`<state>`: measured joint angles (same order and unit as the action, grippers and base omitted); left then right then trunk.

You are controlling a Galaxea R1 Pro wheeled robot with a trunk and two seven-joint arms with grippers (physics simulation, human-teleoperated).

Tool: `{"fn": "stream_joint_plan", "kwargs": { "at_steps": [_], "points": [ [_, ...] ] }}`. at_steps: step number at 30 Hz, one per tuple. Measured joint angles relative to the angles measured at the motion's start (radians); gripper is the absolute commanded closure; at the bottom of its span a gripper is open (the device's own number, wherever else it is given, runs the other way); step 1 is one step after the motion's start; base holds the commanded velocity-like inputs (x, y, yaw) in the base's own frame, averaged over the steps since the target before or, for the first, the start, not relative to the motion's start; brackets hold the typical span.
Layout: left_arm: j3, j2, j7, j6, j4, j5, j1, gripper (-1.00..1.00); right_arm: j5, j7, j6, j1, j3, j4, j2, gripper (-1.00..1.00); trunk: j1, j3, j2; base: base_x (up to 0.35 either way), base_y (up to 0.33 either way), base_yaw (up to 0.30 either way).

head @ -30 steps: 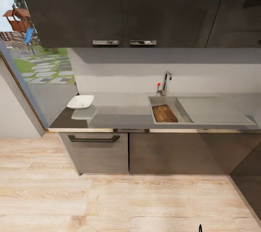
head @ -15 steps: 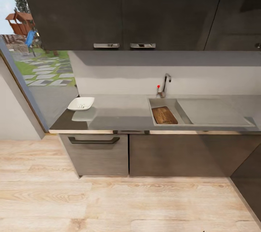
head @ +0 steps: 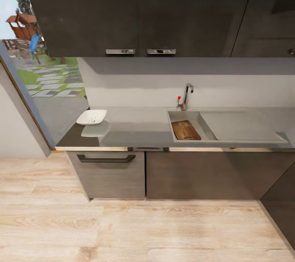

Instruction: In the kitchen, take the Vidalia onion out of the sink, dice it on the chopping board with the paring knife, put the diced onion into the bowl on the countertop, then place both the paring knife and the chopping board into the sink.

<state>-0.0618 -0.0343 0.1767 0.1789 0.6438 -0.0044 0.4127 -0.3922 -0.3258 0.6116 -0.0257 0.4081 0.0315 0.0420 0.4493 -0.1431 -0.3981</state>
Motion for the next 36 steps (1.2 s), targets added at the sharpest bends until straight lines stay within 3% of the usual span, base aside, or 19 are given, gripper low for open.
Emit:
{"fn": "stream_joint_plan", "kwargs": {
  "at_steps": [2,4,8,15,24,36],
  "points": [
    [0.001,0.000,-0.005,-0.005,-0.108,0.001,0.000,-1.00,0.000,0.126,-0.234,0.000,-0.001,-0.008,-0.007,-1.00,0.000,0.000,0.000,0.000,0.000,0.000],
    [0.003,0.004,-0.027,-0.005,-0.225,0.001,0.000,-1.00,-0.004,0.222,-0.381,0.000,-0.003,-0.012,-0.009,-1.00,0.000,0.000,0.000,0.000,0.000,0.000],
    [0.007,0.012,-0.043,-0.001,-0.361,-0.003,0.000,-1.00,-0.007,0.270,-0.503,0.000,-0.003,-0.011,-0.028,-1.00,0.000,0.000,0.000,0.000,0.000,0.000],
    [0.007,0.010,-0.044,0.004,-0.381,-0.005,0.000,-1.00,-0.005,0.276,-0.515,0.000,-0.004,-0.005,-0.027,-1.00,0.000,0.000,0.000,0.000,0.000,0.000],
    [0.007,0.009,-0.044,0.004,-0.383,-0.004,0.000,-1.00,-0.007,0.278,-0.418,0.000,-0.004,0.026,-0.041,-1.00,0.000,0.000,0.000,0.000,0.000,0.000],
    [0.007,0.009,-0.044,0.004,-0.383,-0.005,0.000,-1.00,-0.007,0.279,-0.413,0.000,-0.004,0.027,-0.042,-1.00,0.000,0.000,0.000,0.000,0.000,0.000]
  ]
}}
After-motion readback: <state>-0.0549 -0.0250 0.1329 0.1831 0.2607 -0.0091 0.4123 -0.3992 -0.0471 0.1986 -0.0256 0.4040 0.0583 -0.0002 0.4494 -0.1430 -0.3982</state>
